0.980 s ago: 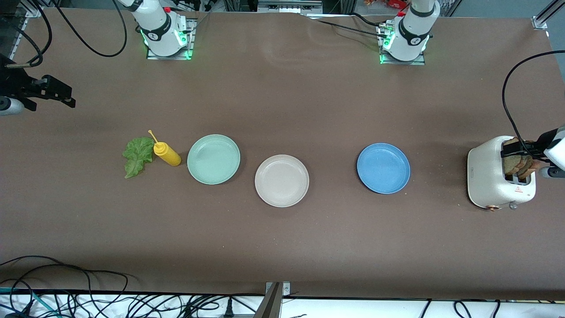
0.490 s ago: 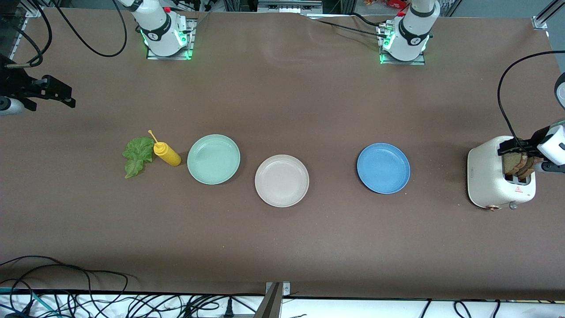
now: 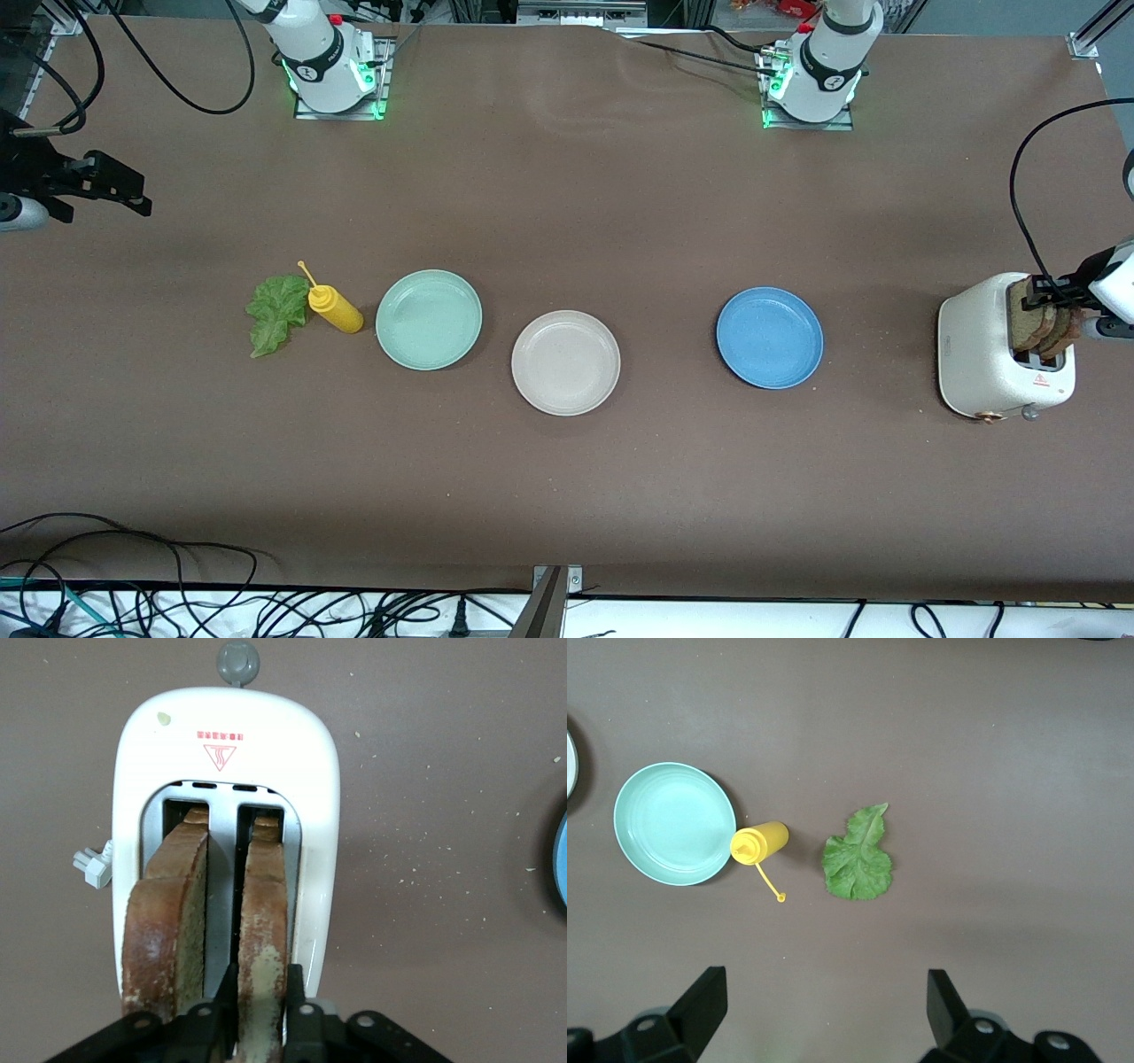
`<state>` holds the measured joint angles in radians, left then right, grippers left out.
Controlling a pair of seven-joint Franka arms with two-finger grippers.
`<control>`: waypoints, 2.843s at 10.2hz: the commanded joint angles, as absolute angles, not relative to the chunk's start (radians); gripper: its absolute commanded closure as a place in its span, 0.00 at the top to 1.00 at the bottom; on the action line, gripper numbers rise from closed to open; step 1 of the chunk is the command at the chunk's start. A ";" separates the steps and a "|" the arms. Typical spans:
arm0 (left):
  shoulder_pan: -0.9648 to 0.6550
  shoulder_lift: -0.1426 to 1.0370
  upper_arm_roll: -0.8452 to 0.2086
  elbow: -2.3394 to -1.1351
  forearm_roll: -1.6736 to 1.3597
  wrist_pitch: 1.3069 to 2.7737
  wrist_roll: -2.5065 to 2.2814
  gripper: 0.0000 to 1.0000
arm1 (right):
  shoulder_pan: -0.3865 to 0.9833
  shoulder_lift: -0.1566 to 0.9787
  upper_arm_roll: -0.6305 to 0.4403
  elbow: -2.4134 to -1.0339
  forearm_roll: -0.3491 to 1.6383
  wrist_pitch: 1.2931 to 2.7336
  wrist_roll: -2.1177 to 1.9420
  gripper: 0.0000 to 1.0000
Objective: Make sandwich on beige plate with both arms
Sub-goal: 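Lower the left gripper onto a bread slice in the toaster and grasp, then lift the bread slice out of the toaster with the left gripper, then carry the bread to the beige plate and release with the left gripper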
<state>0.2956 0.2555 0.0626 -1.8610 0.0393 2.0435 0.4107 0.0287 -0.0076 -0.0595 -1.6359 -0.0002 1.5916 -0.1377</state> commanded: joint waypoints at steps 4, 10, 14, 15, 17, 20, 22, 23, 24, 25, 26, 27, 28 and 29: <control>0.302 0.232 0.052 -1.829 0.061 2.024 0.475 0.00 | 0.029 -0.008 -0.060 -1.618 -0.009 1.572 -0.140 1.00; 0.215 0.252 0.048 -1.533 0.060 1.703 0.488 0.00 | 0.029 -0.008 -0.060 -1.618 -0.009 1.568 -0.140 1.00; 0.082 0.262 0.048 -1.463 0.029 1.579 0.485 0.00 | 0.029 -0.008 -0.057 -1.618 -0.009 1.568 -0.137 1.00; 0.072 0.264 0.048 -1.463 -0.042 1.568 0.479 0.00 | 0.029 -0.006 -0.058 -1.618 -0.009 1.568 -0.137 1.00; 0.058 0.278 0.046 -1.466 -0.174 1.536 0.364 0.00 | 0.029 -0.006 -0.060 -1.618 -0.009 1.568 -0.137 1.00; -0.058 0.281 0.041 -1.474 -0.193 1.499 0.216 0.00 | 0.031 -0.006 -0.055 -1.618 -0.009 1.568 -0.135 1.00; -0.130 0.305 0.038 -1.476 -0.195 1.491 0.230 0.00 | 0.029 -0.006 -0.060 -1.618 -0.011 1.568 -0.137 1.00; -0.176 0.325 0.038 -1.468 -0.196 1.493 0.219 0.00 | 0.029 -0.006 -0.060 -1.618 -0.011 1.568 -0.137 1.00; -0.223 0.346 0.040 -1.467 -0.224 1.493 0.201 0.00 | 0.029 -0.006 -0.058 -1.618 -0.011 1.568 -0.137 1.00; -0.236 0.368 0.040 -1.466 -0.280 1.493 0.143 0.00 | 0.029 -0.006 -0.060 -1.618 -0.011 1.568 -0.137 1.00; -0.239 0.392 0.040 -1.466 -0.372 1.493 0.094 0.00 | 0.029 -0.006 -0.060 -1.618 -0.009 1.568 -0.137 1.00; -0.241 0.419 0.040 -1.466 -0.482 1.493 0.071 0.00 | 0.029 -0.006 -0.060 -1.618 -0.006 1.566 -0.137 1.00; -0.241 0.452 0.040 -1.466 -0.577 1.493 0.069 0.00 | 0.029 -0.006 -0.061 -1.618 -0.008 1.566 -0.140 1.00; -0.241 0.492 0.040 -1.465 -0.656 1.496 0.071 0.00 | 0.029 -0.003 -0.061 -1.620 -0.006 1.566 -0.144 1.00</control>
<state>-0.2412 0.4322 0.0307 -1.4971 -0.5535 1.5120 0.0833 0.0284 -0.0071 -0.0598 -1.6349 -0.0002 1.5835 -0.1377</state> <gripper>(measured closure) 0.912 0.000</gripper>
